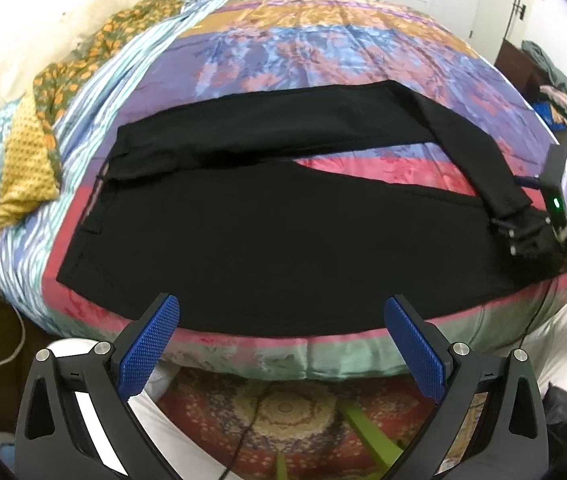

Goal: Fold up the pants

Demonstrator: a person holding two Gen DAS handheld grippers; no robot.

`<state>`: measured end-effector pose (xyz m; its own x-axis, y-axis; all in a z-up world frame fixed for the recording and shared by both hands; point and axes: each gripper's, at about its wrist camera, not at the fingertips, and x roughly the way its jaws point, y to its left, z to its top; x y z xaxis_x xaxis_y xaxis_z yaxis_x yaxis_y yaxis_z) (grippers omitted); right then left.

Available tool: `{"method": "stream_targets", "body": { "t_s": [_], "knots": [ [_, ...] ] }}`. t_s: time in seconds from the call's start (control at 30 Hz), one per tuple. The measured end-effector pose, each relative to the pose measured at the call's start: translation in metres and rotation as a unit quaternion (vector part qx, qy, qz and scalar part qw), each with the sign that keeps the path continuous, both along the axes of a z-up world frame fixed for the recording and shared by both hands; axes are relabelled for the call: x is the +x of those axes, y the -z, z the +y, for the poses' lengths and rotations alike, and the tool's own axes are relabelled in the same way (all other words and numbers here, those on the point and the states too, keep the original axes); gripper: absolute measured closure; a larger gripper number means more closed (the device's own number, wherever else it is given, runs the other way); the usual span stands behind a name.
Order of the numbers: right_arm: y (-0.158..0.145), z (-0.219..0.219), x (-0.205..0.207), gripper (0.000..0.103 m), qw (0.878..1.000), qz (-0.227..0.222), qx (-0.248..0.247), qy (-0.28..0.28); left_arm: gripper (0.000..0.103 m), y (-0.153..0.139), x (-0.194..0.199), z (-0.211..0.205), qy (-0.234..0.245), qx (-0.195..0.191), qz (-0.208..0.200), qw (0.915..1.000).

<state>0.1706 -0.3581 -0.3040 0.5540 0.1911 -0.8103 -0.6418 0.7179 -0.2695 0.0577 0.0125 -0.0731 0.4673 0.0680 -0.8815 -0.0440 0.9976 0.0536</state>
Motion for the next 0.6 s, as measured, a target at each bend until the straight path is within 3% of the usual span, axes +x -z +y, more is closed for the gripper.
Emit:
{"method": "stream_targets", "body": {
  "t_s": [0.07, 0.1, 0.13, 0.2, 0.27, 0.3, 0.37, 0.4, 0.43, 0.47, 0.53, 0.6],
  "knots": [
    [0.010, -0.026, 0.017, 0.016, 0.997, 0.039, 0.048, 0.040, 0.001, 0.002, 0.001, 0.002, -0.006, 0.000, 0.003, 1.0000],
    [0.007, -0.040, 0.030, 0.054, 0.994, 0.066, 0.067, 0.054, 0.001, 0.006, 0.004, 0.004, -0.011, -0.004, 0.011, 0.9999],
    [0.008, -0.048, 0.038, 0.082, 0.993, 0.073, 0.059, 0.076, 0.001, 0.009, 0.006, 0.006, -0.013, -0.009, 0.018, 0.9997],
    [-0.021, -0.070, 0.059, 0.082, 0.989, 0.057, 0.085, 0.106, 0.001, 0.013, 0.011, 0.006, -0.013, -0.012, 0.025, 0.9995],
    [-0.072, -0.107, 0.099, 0.082, 0.981, -0.007, 0.108, 0.163, 0.001, 0.015, 0.016, 0.001, -0.006, -0.008, 0.027, 0.9996],
    [-0.103, -0.133, 0.128, 0.081, 0.969, -0.047, 0.122, 0.208, 0.001, 0.016, 0.018, -0.003, 0.001, -0.006, 0.026, 0.9996],
    [-0.139, -0.181, 0.172, 0.063, 0.942, -0.089, 0.125, 0.298, 0.001, 0.015, 0.021, -0.009, 0.011, -0.001, 0.020, 0.9997],
    [-0.150, -0.202, 0.193, 0.034, 0.925, -0.100, 0.101, 0.351, 0.001, 0.015, 0.022, -0.011, 0.013, 0.001, 0.016, 0.9998],
    [-0.156, -0.216, 0.206, 0.022, 0.910, -0.114, 0.072, 0.392, 0.001, 0.015, 0.024, -0.011, 0.012, 0.002, 0.012, 0.9998],
    [-0.161, -0.222, 0.210, 0.022, 0.902, -0.123, 0.057, 0.410, 0.001, 0.016, 0.025, -0.009, 0.010, 0.001, 0.012, 0.9999],
    [-0.161, -0.214, 0.208, 0.023, 0.905, -0.118, 0.067, 0.404, 0.001, 0.023, 0.028, -0.001, -0.001, -0.005, 0.016, 0.9999],
    [-0.147, -0.178, 0.185, 0.022, 0.922, -0.090, 0.105, 0.362, 0.001, 0.032, 0.037, 0.014, -0.016, -0.004, 0.017, 0.9997]
  ]
}}
